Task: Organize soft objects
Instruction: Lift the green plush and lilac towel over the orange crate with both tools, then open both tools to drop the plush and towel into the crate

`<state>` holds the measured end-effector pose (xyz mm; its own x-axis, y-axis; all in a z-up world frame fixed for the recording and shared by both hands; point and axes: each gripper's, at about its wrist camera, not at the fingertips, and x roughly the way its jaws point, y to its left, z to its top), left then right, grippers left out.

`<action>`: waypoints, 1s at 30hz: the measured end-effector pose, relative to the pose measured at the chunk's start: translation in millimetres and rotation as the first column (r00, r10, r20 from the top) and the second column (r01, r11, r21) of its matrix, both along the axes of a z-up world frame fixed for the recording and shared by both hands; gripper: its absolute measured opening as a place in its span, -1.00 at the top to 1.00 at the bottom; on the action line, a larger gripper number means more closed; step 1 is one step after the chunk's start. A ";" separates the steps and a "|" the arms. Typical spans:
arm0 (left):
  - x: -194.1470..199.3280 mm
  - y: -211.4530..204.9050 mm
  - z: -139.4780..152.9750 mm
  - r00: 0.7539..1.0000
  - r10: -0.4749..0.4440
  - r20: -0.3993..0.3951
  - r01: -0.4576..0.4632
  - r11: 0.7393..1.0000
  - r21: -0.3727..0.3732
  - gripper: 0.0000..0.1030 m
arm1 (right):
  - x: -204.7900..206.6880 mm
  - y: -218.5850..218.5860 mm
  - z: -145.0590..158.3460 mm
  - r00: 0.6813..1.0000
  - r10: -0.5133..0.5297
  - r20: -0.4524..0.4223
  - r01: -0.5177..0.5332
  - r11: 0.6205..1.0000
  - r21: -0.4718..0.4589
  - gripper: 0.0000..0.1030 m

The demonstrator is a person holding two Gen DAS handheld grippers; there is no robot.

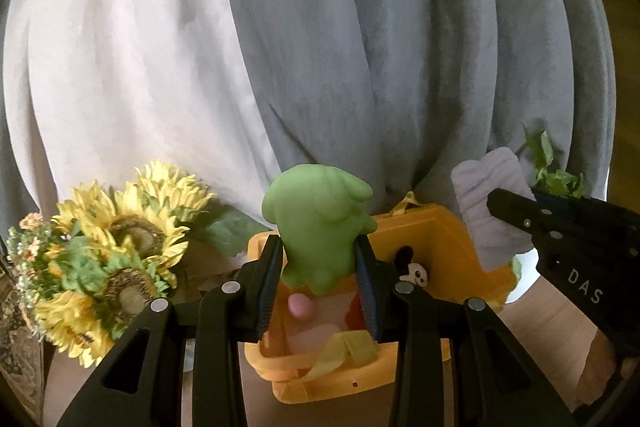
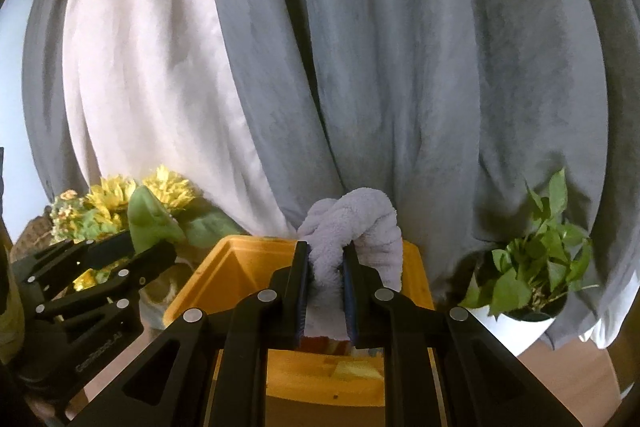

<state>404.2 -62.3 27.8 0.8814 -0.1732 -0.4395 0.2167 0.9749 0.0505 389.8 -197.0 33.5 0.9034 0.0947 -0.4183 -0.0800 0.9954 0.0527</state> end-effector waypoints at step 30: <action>82.8 -12.1 -73.7 0.977 -0.038 -0.211 0.053 0.996 0.067 0.23 | 89.9 -10.0 -78.3 0.960 -0.013 -0.278 0.007 1.000 -0.023 0.52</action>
